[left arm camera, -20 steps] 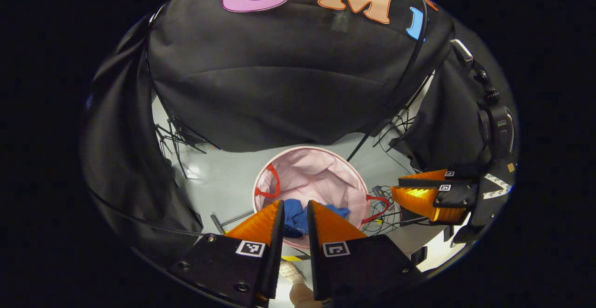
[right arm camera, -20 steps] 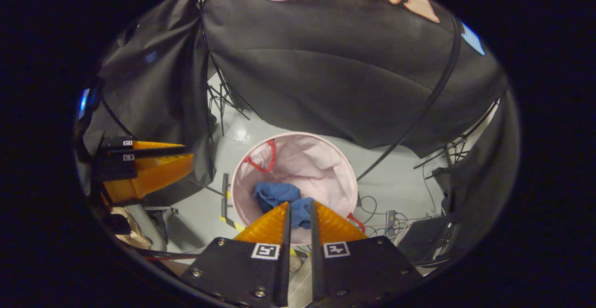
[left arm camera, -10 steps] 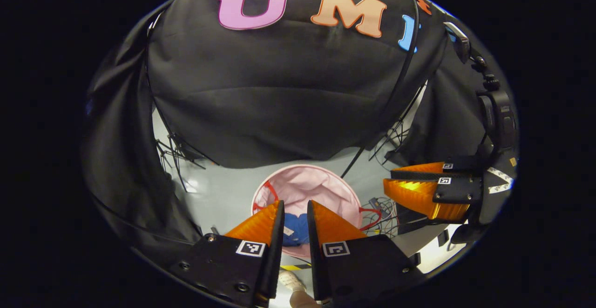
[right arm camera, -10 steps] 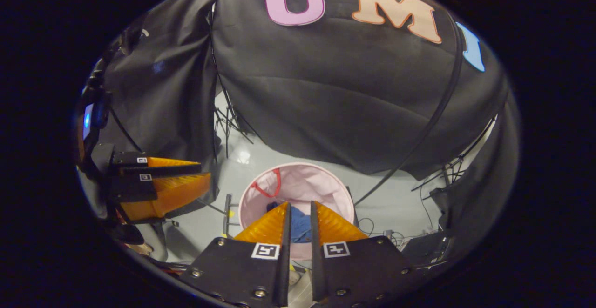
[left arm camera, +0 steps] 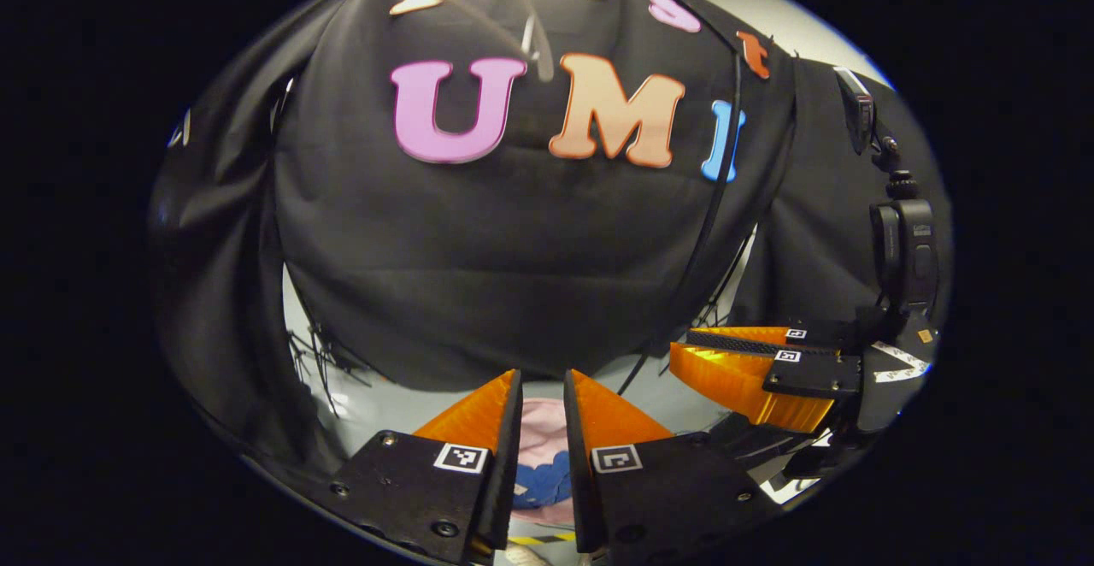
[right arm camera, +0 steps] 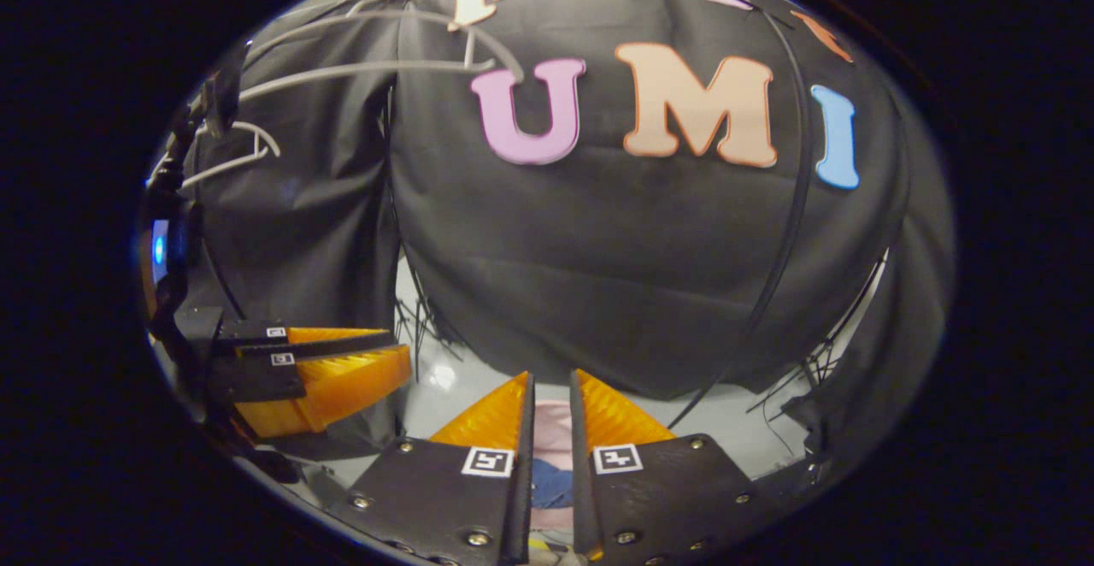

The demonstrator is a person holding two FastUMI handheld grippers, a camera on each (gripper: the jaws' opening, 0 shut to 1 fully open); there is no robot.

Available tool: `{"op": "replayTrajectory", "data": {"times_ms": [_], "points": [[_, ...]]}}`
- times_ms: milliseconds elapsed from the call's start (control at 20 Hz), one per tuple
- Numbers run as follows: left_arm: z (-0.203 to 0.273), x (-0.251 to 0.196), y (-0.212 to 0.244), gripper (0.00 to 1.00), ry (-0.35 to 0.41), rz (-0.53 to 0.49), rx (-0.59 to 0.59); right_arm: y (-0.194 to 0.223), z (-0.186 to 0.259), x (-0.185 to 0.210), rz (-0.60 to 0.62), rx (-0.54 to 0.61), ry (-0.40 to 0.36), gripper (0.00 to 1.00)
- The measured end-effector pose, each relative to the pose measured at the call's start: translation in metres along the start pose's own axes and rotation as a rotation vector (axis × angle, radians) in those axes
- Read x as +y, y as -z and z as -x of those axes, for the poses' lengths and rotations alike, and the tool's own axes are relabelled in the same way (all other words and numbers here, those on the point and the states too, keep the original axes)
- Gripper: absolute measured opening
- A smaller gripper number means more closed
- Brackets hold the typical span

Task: Grasp the clothes on the hanger with both hands and then place them into the laundry hamper below.

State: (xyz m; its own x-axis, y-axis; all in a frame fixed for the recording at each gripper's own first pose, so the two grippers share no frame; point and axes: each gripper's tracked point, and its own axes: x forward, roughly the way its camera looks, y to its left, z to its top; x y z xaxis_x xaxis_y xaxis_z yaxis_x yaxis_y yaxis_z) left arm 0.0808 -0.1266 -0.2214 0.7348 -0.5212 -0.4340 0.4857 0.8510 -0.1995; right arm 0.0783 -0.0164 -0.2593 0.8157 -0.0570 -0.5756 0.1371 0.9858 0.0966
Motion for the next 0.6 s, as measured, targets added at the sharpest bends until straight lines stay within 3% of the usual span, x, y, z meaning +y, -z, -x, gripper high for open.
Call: {"op": "replayTrajectory", "data": {"times_ms": [300, 550, 600], "points": [[0.031, -0.022, -0.092, 0.30, 0.036, -0.045, -0.207, -0.100, 0.042, -0.002, 0.009, -0.232, 0.022, 0.19], [0.062, -0.033, -0.156, 0.29, 0.042, -0.073, -0.367, -0.159, 0.081, 0.002, -0.002, -0.376, 0.024, 0.20], [0.068, -0.033, -0.167, 0.23, 0.039, -0.078, -0.390, -0.169, 0.090, 0.002, 0.002, -0.400, 0.027, 0.20]]}}
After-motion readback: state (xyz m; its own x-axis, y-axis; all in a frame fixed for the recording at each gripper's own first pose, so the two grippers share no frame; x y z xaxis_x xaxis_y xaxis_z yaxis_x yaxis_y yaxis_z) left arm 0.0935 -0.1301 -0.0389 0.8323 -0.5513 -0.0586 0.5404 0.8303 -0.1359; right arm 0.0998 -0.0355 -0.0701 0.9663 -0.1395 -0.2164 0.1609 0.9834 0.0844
